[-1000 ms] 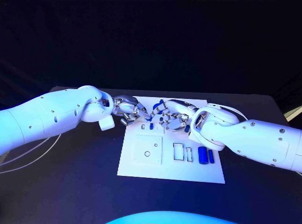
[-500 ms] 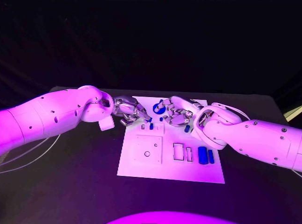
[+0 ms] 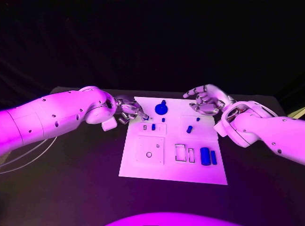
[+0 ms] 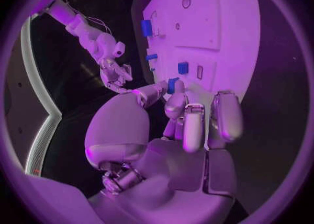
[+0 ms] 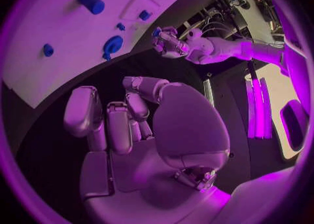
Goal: Assemble the parts on the task board
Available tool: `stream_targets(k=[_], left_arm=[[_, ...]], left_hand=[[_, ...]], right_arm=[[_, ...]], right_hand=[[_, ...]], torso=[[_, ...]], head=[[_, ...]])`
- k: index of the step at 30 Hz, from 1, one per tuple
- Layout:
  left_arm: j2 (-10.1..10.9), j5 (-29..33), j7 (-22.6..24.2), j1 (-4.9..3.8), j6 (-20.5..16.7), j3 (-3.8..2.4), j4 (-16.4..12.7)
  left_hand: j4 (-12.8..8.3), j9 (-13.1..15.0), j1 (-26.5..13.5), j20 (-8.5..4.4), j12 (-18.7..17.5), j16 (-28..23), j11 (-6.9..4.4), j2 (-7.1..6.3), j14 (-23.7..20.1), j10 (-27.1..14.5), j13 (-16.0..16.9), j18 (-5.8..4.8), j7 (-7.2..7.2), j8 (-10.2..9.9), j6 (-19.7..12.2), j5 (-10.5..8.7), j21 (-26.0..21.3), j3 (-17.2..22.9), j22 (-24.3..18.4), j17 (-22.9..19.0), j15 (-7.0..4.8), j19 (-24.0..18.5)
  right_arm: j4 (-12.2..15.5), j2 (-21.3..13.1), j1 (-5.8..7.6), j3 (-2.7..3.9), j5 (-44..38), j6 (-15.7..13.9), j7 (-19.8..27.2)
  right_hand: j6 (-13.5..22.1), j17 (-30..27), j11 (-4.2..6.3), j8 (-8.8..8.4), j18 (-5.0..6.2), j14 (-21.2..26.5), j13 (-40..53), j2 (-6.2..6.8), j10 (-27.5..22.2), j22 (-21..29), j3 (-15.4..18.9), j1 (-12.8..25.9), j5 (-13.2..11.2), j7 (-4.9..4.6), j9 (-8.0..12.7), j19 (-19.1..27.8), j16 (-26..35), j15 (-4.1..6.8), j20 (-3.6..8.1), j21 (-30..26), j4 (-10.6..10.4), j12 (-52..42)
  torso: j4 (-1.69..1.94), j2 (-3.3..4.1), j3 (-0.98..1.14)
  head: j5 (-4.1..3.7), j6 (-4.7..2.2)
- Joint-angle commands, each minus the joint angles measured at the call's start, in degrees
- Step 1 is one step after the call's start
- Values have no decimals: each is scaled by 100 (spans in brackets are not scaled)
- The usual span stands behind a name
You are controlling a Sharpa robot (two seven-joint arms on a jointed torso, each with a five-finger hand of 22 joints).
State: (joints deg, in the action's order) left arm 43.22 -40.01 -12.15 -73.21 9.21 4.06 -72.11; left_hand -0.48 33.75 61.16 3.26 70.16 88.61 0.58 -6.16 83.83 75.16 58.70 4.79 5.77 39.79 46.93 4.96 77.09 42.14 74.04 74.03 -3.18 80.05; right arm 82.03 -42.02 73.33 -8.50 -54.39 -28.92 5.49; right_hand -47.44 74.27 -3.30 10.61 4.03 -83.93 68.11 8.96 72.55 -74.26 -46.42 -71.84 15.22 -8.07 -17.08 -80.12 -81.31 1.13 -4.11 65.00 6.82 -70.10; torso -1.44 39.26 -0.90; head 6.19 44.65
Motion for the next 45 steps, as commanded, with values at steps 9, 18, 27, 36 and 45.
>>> stream_targets(k=[9, 18, 27, 36, 45], left_arm=[[33, -485, -1069, -33, -614, -18, -398], [-50, -694, -1594, -52, -671, -18, -541], [-148, -946, -1734, -66, -793, -16, -606], [-185, -1328, -1825, -66, -798, -13, -705], [-214, -1688, -1937, -63, -834, 26, -798]], left_hand=[[-156, 280, -91, -101, 139, -22, -175, -25, 531, 230, 183, -73, -277, 621, 288, 460, 68, 959, 161, 1297, -102, 96], [-176, 286, -228, -143, 243, 10, -230, -41, 550, 356, 322, -107, -337, 740, 365, 629, 179, 1066, 282, 1351, -146, 186], [-208, 282, -329, -164, 304, 34, -253, -53, 563, 424, 408, -129, -362, 807, 403, 794, 252, 1126, 364, 1394, -165, 241], [-210, 281, -357, -169, 339, 45, -262, -48, 569, 458, 457, -143, -373, 830, 426, 817, 295, 1132, 414, 1415, -170, 273], [-209, 280, -370, -172, 332, 37, -266, -39, 565, 459, 443, -149, -378, 840, 434, 825, 315, 1138, 436, 1398, -174, 287]], right_arm=[[124, -602, 212, 38, 983, -247, 274], [-103, -763, 323, 44, 1977, -334, 714], [-243, -714, 346, 43, 2478, -311, 1157], [-361, -640, 348, 41, 2687, -188, 1319], [-451, -564, 333, 35, 2783, -92, 1374]], right_hand=[[-148, 325, -33, -19, 128, -284, -76, -36, -185, -774, 20, 141, 91, -66, -24, 50, 127, -17, -51, -155, 139, 101], [-77, -2099, -85, 1, 632, 1288, -2528, -41, -2059, -32, 70, 57, 78, -113, 12, 1864, 2703, -95, -135, -3129, 308, 2676], [156, -3887, -574, 82, 533, 3005, -4900, -170, -2365, 865, 228, 115, 144, -417, 123, 3466, 5543, -692, -605, -4646, 239, 4680], [138, -5220, -774, -95, 611, 3158, -6403, -175, -2145, 2697, 399, 78, 163, -531, 282, 3500, 7093, -998, -1038, -6052, 212, 5666], [81, -5792, -823, -232, 634, 3178, -6453, -135, -2074, 4214, 369, 158, 191, -538, 381, 3871, 7530, -1109, -1221, -6156, 121, 6078]], torso=[[16, 3, 8], [6, 12, -1], [20, 16, -12], [21, 15, -14], [21, 15, -10]], head=[[25, 53], [32, 96], [19, 117], [30, 143], [49, 166]])
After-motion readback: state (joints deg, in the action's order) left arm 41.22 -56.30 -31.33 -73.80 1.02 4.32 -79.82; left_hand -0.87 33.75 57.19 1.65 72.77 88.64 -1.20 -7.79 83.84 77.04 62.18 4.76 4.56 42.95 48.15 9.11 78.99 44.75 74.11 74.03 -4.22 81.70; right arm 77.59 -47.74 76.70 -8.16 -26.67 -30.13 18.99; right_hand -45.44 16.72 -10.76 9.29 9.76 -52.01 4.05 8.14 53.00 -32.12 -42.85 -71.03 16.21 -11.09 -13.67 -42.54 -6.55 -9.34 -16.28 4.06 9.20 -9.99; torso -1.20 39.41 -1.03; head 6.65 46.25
